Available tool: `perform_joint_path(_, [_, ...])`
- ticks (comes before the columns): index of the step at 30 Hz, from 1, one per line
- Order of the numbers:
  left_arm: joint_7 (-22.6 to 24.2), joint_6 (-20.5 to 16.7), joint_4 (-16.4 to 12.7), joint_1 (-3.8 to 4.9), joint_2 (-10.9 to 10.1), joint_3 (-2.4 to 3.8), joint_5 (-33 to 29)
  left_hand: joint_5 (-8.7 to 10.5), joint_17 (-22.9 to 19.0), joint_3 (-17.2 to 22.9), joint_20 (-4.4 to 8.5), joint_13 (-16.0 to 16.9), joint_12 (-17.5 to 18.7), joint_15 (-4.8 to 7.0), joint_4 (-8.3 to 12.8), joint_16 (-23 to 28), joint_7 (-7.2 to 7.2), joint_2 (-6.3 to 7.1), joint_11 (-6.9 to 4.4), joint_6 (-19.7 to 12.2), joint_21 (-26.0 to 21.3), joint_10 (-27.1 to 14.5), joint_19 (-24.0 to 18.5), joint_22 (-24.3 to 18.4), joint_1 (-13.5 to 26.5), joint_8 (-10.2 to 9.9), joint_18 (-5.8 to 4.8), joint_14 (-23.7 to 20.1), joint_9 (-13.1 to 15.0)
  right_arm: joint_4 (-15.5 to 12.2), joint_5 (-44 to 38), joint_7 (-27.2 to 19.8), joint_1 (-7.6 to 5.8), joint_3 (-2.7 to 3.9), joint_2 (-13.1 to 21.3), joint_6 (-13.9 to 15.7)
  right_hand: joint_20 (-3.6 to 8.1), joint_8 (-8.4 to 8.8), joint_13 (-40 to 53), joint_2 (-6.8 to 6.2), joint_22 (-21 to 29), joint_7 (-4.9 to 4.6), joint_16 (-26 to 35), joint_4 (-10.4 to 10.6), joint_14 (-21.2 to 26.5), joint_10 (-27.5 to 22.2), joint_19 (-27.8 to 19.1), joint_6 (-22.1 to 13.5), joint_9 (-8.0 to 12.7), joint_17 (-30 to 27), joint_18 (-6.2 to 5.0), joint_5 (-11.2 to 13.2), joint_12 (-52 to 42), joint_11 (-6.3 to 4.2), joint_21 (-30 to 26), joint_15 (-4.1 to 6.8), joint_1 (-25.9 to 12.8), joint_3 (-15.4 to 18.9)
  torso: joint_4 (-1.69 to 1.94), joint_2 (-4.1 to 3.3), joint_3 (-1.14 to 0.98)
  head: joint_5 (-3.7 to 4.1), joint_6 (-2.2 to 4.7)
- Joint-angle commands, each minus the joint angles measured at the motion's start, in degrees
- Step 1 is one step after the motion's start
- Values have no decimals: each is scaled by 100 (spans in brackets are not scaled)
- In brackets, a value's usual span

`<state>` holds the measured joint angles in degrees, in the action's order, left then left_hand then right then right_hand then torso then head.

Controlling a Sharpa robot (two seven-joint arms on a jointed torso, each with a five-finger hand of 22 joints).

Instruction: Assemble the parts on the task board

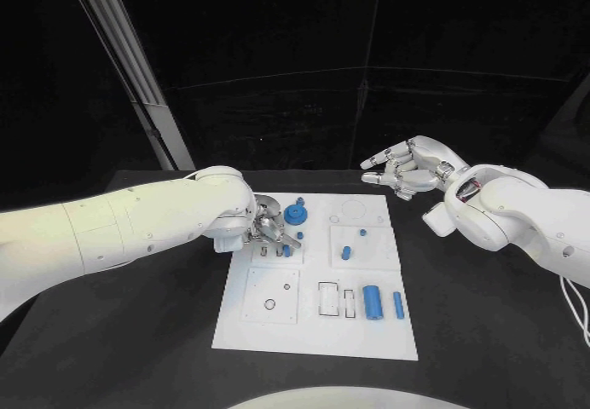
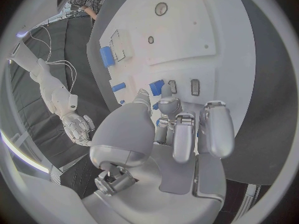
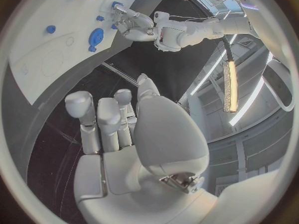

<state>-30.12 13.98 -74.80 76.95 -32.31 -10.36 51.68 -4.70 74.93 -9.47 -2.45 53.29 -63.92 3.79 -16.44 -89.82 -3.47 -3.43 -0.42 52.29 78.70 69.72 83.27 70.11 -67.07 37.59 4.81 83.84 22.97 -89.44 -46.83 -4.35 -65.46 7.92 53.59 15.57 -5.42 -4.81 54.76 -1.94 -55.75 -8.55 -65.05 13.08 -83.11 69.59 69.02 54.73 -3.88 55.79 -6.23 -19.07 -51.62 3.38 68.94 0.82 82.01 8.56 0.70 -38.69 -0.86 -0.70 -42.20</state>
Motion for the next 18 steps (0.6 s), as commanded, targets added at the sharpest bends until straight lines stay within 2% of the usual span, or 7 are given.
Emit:
perform_joint_path(1, [-50,115,9,11,28,1,55,12,1507,-20,46,13,-29,44,23,-18,5,-5,-19,-43,35,12,9,8,-88,47,-92,616,20,2,-30,1,-12,4,-14,-57,3,-36,-12,36,10,4,34,10,14,-56,-33,-43,-6,-13,-103,-38,42,1,-33,14,3,39,4,0,-2,-1,-10])
perform_joint_path(18, [-41,133,2,11,60,-1,53,-11,1507,277,56,42,-50,55,138,-18,17,-122,-33,-167,35,-10,-12,19,-594,188,-89,616,177,64,-53,17,-11,3,-67,-103,8,-46,-52,72,57,6,82,5,3,-66,-36,-48,-6,-29,-109,-149,61,-2,-80,19,49,62,3,-3,-3,5,-39])
